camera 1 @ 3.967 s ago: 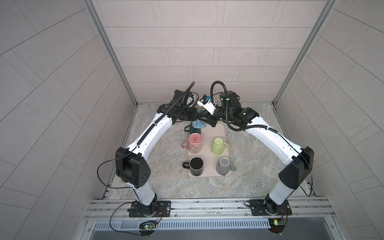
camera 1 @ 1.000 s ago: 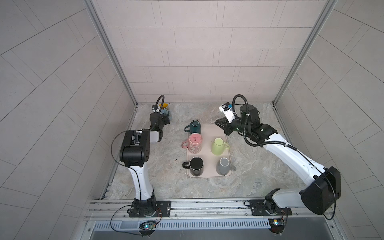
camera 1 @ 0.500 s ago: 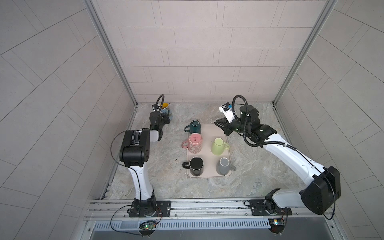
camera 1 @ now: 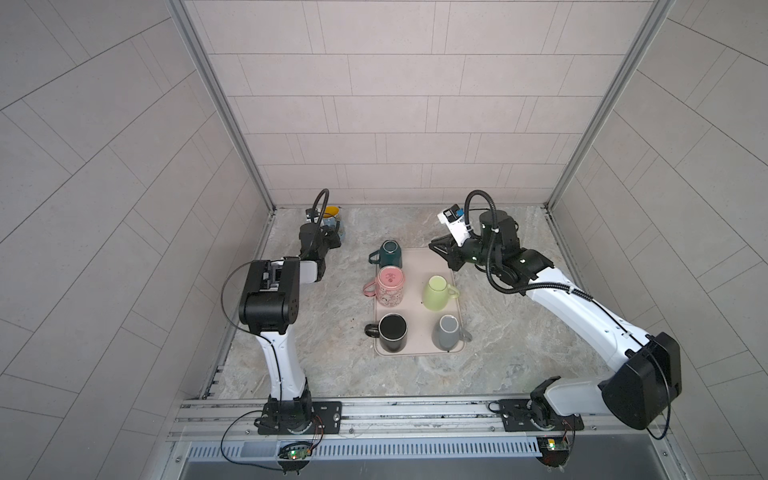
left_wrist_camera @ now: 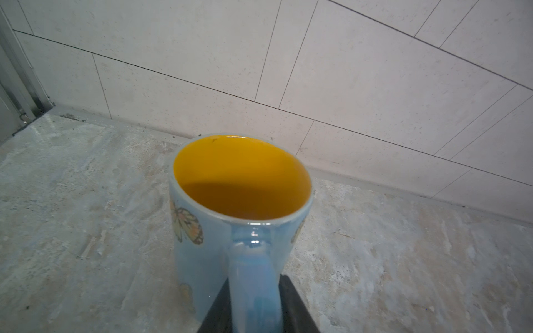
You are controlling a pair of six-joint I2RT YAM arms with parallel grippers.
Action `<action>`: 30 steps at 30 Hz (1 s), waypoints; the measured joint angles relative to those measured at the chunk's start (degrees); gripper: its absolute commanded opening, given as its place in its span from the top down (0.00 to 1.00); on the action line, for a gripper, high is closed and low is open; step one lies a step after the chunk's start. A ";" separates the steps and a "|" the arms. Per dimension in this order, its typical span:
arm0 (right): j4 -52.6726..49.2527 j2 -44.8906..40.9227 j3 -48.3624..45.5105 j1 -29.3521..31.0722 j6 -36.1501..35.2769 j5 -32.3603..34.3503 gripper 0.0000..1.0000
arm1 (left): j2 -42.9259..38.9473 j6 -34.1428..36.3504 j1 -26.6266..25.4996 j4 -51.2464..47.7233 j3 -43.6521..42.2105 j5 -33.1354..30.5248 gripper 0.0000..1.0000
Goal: Turn the mug right side up
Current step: 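Lower the blue mug upright onto the table beside the tray with the left gripper, then open the left gripper, release the blue mug and move toward the dark green mug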
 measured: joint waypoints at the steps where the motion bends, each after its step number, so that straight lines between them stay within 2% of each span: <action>1: 0.09 0.00 -0.26 0.00 0.00 0.00 0.86 | -0.02 0.02 0.00 -0.15 0.00 0.17 0.65; 19: 0.28 -1.36 -2.43 0.00 0.66 -0.04 0.86 | -3.82 -0.15 0.02 -1.97 -1.53 -0.15 0.62; 24: 0.72 -1.66 -2.67 0.00 1.11 -0.33 0.85 | -9.44 -2.89 0.02 -5.55 -6.38 -1.42 0.61; 30: 2.34 -1.66 -3.52 0.00 2.10 -1.55 0.85 | -19.04 -8.79 0.00 -17.94 -8.02 1.31 0.61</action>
